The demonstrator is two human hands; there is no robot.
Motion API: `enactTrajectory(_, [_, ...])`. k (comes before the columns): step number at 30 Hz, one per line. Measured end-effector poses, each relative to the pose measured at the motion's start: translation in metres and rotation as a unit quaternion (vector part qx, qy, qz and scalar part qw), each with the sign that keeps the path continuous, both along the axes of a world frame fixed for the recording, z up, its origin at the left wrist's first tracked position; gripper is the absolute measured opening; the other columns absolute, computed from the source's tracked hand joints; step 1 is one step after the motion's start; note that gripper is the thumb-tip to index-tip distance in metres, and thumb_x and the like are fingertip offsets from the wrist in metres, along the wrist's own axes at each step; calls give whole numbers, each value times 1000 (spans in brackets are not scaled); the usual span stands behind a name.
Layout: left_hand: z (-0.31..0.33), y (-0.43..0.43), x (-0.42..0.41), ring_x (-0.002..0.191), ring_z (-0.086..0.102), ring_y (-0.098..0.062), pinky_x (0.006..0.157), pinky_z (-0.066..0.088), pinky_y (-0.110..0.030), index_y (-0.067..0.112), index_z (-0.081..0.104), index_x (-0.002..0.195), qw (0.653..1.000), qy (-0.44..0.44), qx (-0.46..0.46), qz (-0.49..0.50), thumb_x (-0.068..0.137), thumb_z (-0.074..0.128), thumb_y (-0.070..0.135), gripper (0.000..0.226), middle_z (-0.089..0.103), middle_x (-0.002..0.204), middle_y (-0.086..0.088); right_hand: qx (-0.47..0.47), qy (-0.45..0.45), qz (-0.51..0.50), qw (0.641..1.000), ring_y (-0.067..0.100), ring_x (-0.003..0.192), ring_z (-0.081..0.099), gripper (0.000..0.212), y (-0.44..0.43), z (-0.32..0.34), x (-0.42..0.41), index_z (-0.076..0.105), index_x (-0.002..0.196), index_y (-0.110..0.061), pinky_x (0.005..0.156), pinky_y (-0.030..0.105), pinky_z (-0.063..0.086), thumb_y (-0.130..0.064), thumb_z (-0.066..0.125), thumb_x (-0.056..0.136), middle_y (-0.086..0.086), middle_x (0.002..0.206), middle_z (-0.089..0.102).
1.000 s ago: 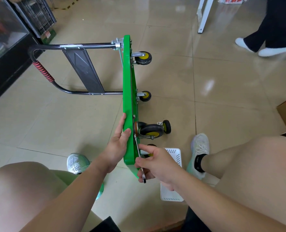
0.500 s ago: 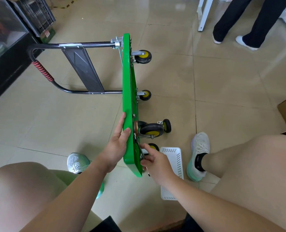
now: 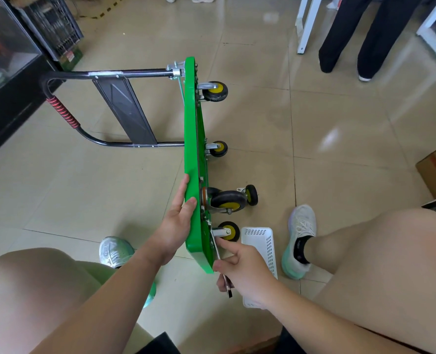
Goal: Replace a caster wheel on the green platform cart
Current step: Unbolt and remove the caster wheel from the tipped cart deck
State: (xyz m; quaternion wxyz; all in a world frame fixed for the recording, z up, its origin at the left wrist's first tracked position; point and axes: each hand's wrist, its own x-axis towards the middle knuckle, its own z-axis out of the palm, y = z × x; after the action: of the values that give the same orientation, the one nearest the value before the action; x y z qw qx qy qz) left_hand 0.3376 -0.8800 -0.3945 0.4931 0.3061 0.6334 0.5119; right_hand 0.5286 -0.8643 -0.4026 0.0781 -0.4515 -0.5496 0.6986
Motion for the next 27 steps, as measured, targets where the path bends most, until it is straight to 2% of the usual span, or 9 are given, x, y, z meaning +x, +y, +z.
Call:
enactTrajectory(3, [-1, 0, 0, 133, 57, -19, 112, 46, -53, 81, 27, 133, 1000, 1, 2, -1, 113, 35, 34, 51, 47, 155, 10, -28, 8, 0, 1000, 24, 56, 63, 58, 2, 17, 2, 47, 149, -24, 57, 25, 52, -5, 63, 97, 14, 77, 73])
enactTrajectory(5, [-1, 0, 0, 134, 56, -20, 113, 45, -53, 82, 27, 131, 1000, 4, 0, -2, 113, 35, 35, 52, 46, 156, 10, -48, 19, -4, 999, 26, 56, 62, 57, 4, 24, 0, 48, 149, -23, 57, 28, 52, -5, 63, 96, 14, 78, 72])
enactTrajectory(11, [-2, 0, -1, 135, 55, -15, 115, 44, -49, 77, 26, 138, 1000, 10, 4, -1, 113, 35, 33, 51, 46, 156, 13, -95, 42, -24, 994, 24, 55, 60, 56, 10, 36, -11, 50, 147, -14, 61, 36, 57, -4, 66, 95, 14, 84, 65])
enactTrajectory(14, [-4, 1, -1, 134, 56, -13, 116, 44, -48, 71, 26, 142, 1000, 10, 5, 2, 113, 35, 31, 51, 47, 155, 15, -101, 51, -32, 993, 23, 54, 60, 53, 8, 39, -13, 52, 145, -14, 62, 36, 58, -4, 65, 95, 13, 83, 65])
enactTrajectory(19, [-5, 1, -2, 134, 56, -15, 115, 44, -49, 75, 27, 141, 1000, 14, 8, 2, 109, 39, 38, 50, 47, 155, 16, -102, 59, -50, 992, 23, 55, 60, 49, 10, 38, -15, 55, 142, -15, 62, 36, 57, -7, 65, 95, 11, 80, 67])
enactTrajectory(25, [-2, 1, -1, 133, 56, -9, 117, 43, -44, 62, 23, 151, 1000, 16, -1, -1, 113, 35, 29, 52, 48, 152, 18, -109, 63, -61, 990, 25, 54, 55, 50, 18, 39, -24, 54, 143, -11, 57, 33, 55, -6, 65, 95, 14, 77, 63])
enactTrajectory(27, [-3, 0, -2, 132, 57, -11, 115, 45, -45, 65, 23, 149, 1000, 15, -1, -3, 113, 35, 30, 52, 48, 153, 15, -108, 58, -47, 991, 25, 55, 57, 50, 21, 39, -26, 55, 143, -13, 57, 34, 55, -6, 66, 94, 14, 78, 63])
